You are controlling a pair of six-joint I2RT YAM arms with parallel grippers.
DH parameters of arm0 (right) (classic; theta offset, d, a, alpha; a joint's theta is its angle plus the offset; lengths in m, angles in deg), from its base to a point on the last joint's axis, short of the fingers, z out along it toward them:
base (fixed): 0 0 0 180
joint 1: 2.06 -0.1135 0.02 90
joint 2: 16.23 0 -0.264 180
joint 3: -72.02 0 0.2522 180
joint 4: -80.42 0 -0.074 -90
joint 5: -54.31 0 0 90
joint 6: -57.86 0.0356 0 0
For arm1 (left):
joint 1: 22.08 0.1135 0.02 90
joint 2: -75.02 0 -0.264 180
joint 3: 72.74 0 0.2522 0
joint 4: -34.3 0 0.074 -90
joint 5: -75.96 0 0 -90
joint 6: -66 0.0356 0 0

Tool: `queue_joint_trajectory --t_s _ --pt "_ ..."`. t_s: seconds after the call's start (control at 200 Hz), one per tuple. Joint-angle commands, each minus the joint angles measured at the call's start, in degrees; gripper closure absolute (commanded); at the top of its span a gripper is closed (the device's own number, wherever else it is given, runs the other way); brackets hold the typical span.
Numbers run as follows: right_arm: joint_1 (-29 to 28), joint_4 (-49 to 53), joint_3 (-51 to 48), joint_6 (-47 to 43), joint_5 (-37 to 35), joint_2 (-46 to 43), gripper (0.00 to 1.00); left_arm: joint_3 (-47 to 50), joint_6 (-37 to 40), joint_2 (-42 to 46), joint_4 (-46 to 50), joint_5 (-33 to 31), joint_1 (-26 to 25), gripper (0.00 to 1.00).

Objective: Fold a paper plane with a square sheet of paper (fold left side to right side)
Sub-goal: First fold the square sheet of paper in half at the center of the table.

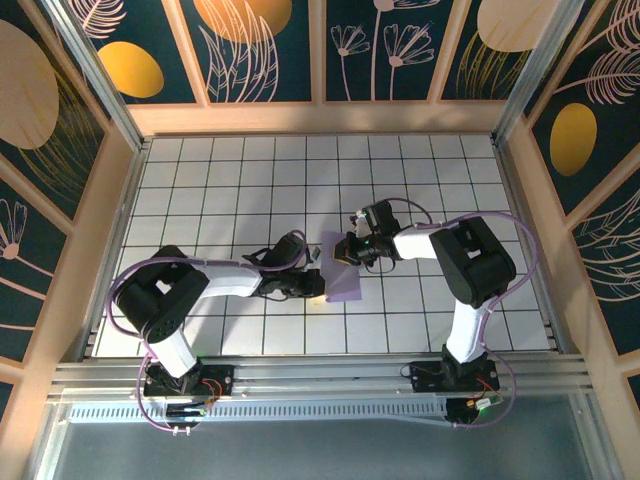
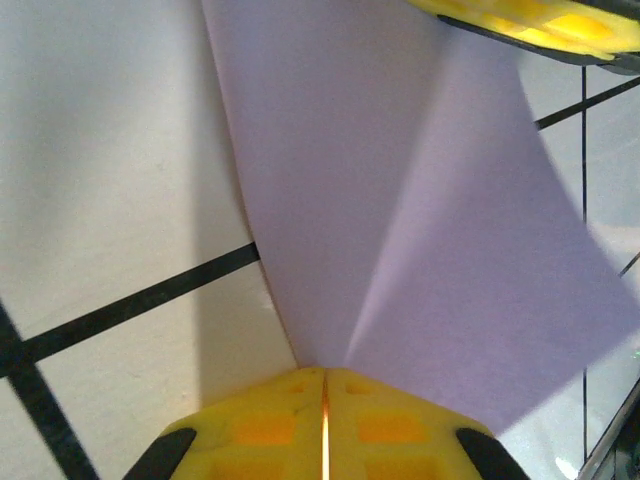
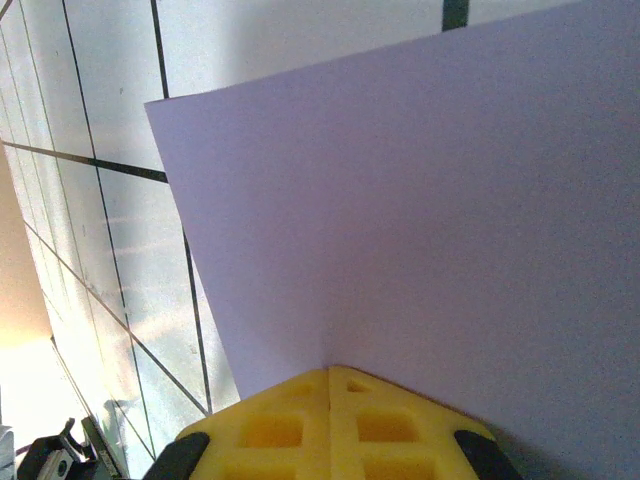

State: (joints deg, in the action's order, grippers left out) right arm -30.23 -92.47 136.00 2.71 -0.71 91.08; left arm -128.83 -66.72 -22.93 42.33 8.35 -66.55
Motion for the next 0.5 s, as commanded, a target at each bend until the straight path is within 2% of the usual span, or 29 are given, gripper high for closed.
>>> queue_joint_trajectory --t_s 0.0,0.275,0.495 --pt "1.40 6.08 -1.55 -2.11 -6.77 1.53 1.00 -3.34 0.82 1.93 4.83 -0.99 1.00 0.89" --pt "1.17 6.28 -1.52 -2.07 -6.94 1.57 1.00 -8.07 2.64 -3.94 1.69 4.35 -0.23 0.91" --pt "0.76 6.18 -1.39 -1.85 -7.02 1.69 1.00 -9.76 2.65 -7.62 1.52 3.21 -1.67 0.93"
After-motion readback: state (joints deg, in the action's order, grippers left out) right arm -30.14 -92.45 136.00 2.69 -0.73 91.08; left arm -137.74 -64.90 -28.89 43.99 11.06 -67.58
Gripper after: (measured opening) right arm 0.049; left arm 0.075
